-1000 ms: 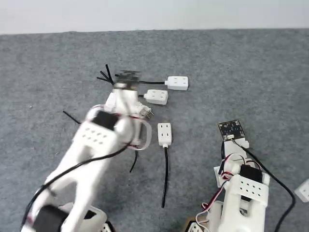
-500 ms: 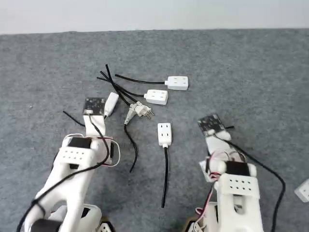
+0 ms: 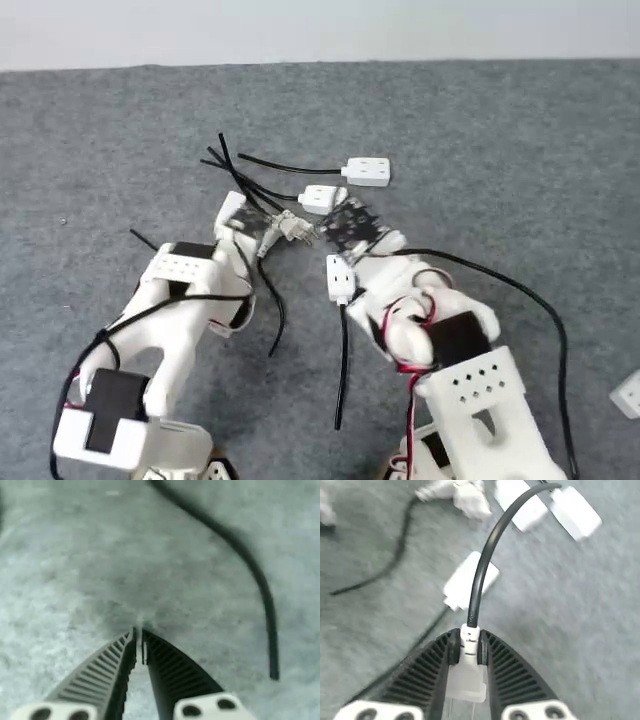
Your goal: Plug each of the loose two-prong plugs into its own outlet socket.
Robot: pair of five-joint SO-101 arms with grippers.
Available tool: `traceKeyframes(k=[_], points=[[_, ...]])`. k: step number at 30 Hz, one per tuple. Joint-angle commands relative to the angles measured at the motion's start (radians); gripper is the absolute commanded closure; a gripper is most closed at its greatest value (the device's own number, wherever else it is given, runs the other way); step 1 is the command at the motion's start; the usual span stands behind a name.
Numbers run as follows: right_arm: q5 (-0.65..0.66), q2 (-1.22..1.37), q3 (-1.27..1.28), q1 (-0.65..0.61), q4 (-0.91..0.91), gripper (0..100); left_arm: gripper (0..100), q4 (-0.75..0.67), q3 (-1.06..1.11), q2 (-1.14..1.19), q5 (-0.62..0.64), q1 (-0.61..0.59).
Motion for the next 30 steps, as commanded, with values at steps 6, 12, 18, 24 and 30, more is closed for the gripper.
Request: traceKeyframes(k=[6, 12, 18, 24, 30], points=[[-0.057, -0.019, -0.086, -0.093, -0.088, 99.1, 99, -0.014, 0.087, -0.095, -0.048, 0.143], [-0.110, -0.019, -0.130, -0.165, -0.096, 99.1, 99, 0.015, 0.022, -0.014, -0.048, 0.140], [-0.120, -0.015, -0.081, -0.206, -0.114, 99.1, 99, 0.017, 0.024, -0.028, -0.051, 0.140], [-0.120, -0.008, 0.009, -0.243, -0.197, 99.1, 99, -0.011, 0.090, -0.112, -0.078, 0.147], [-0.120, -0.007, 0.046, -0.245, -0.220, 99.1, 99, -0.044, 0.216, -0.290, -0.123, 0.161]])
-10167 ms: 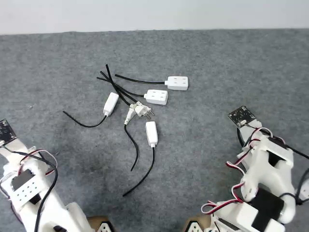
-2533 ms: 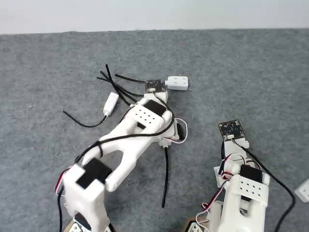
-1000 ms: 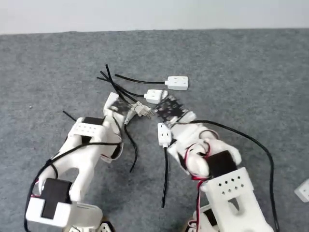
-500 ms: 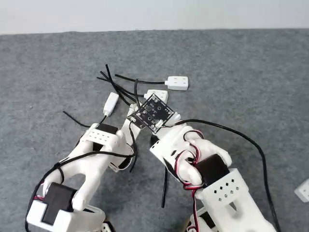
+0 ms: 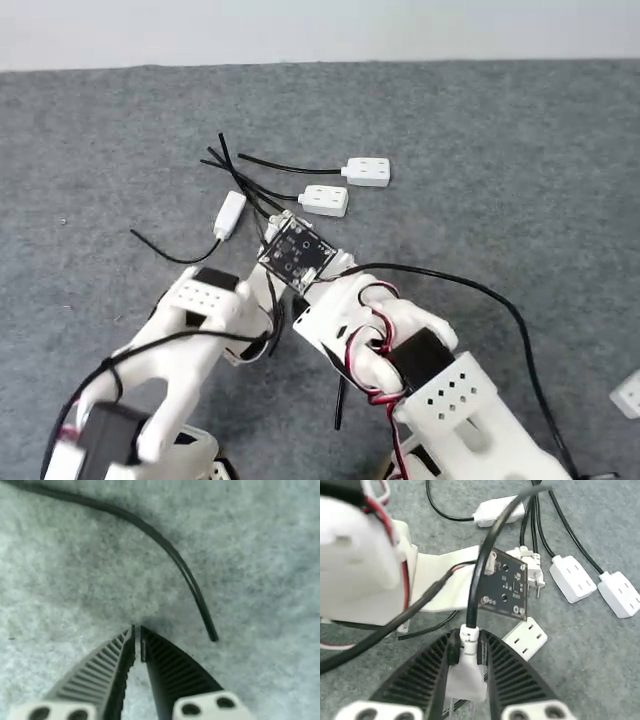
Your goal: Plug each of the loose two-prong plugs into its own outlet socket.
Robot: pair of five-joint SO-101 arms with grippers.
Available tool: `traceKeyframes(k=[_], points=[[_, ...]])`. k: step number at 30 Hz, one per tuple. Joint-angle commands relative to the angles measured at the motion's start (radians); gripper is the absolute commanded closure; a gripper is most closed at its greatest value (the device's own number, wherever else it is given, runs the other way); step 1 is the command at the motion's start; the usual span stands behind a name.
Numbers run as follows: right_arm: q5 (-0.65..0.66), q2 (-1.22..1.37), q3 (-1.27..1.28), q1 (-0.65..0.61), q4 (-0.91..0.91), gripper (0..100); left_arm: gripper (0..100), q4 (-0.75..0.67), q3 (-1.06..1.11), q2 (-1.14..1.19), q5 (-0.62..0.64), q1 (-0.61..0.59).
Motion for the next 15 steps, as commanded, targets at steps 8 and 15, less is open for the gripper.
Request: traceKeyframes(k=[8, 15], points=[[-0.009, -0.008, 0.000, 0.002, -0.022, 99.1, 99, -0.041, 0.173, -0.308, -0.017, 0.120], [-0.063, -0.007, 0.006, 0.082, -0.056, 99.1, 99, -0.120, 0.188, -0.321, 0.107, 0.064]])
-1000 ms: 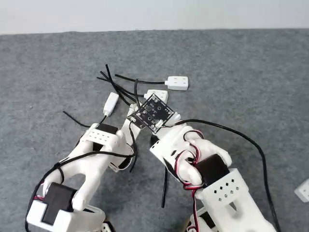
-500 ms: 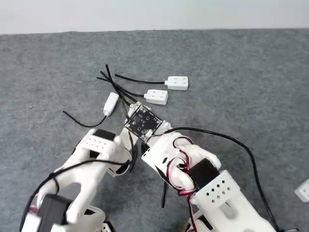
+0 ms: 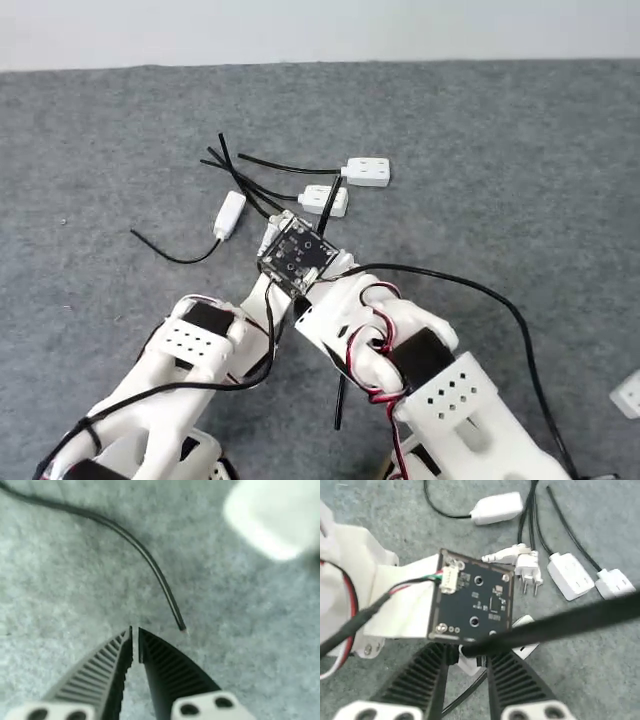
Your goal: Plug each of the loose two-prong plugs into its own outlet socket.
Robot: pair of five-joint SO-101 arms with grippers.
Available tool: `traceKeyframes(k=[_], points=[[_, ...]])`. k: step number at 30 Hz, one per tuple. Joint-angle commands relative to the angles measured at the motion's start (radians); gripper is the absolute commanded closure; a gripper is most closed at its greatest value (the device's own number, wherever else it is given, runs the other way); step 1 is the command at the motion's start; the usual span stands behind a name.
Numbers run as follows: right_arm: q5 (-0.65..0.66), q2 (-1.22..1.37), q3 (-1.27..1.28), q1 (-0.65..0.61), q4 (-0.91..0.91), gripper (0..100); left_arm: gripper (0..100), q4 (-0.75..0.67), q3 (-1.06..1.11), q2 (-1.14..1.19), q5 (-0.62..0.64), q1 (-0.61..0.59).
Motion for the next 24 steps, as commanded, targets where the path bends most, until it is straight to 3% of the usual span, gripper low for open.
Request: traceKeyframes(k=[1, 10, 14, 17, 24], points=[[-0.051, -0.007, 0.008, 0.076, -0.065, 99.1, 99, -0.064, -0.005, -0.034, 0.115, -0.046], [0.006, -0.005, 0.158, 0.134, -0.317, 99.1, 99, -0.110, -0.008, -0.034, 0.161, -0.210], [0.055, -0.005, 0.201, 0.173, -0.377, 99.1, 99, -0.104, -0.005, -0.034, 0.152, -0.212], [0.064, 0.002, 0.216, 0.188, -0.423, 99.1, 99, -0.100, -0.002, -0.034, 0.075, -0.212], [0.057, 0.232, 0.149, 0.194, -0.538, 99.1, 99, -0.080, -0.005, -0.034, 0.055, -0.212]])
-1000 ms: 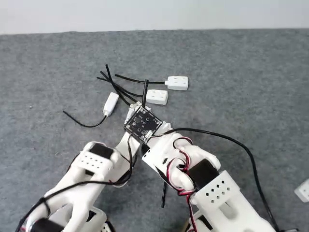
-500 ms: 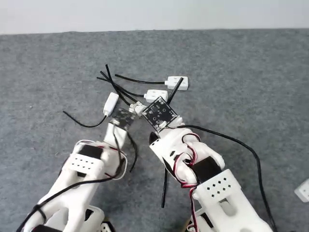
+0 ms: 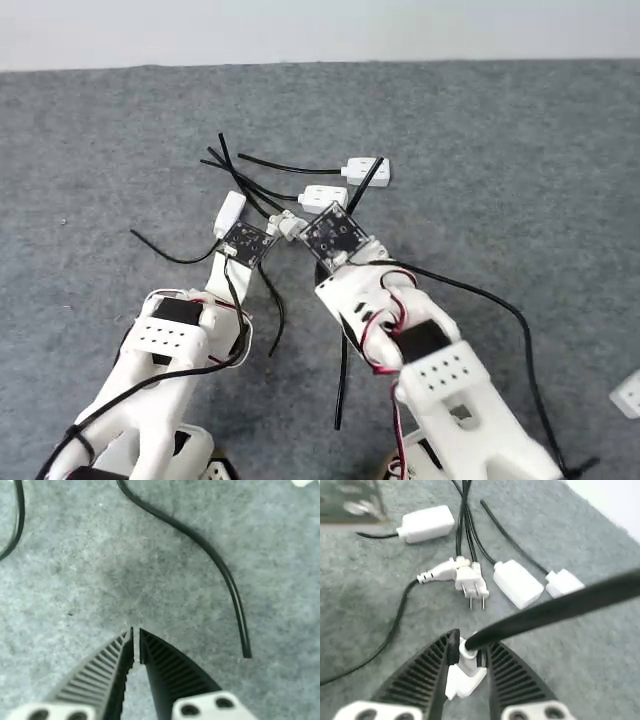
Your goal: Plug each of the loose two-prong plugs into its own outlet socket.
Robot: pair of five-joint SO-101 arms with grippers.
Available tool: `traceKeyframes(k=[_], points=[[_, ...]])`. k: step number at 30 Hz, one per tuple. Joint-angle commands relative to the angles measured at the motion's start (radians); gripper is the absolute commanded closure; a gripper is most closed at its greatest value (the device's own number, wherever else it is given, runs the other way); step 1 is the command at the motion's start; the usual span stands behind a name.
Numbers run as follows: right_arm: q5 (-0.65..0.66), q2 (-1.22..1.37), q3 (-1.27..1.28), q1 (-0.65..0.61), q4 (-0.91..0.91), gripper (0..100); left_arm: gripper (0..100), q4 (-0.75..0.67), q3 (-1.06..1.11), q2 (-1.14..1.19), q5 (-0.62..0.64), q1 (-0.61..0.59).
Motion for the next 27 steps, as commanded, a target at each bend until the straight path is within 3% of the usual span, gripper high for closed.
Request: traceKeyframes(k=[1, 27], points=[[-0.005, 0.107, -0.098, 0.018, -0.039, 99.1, 99, 0.011, -0.004, -0.026, -0.014, -0.008], [-0.041, 0.426, -0.319, 0.087, -0.087, 99.1, 99, 0.011, -0.002, -0.026, -0.018, -0.012]])
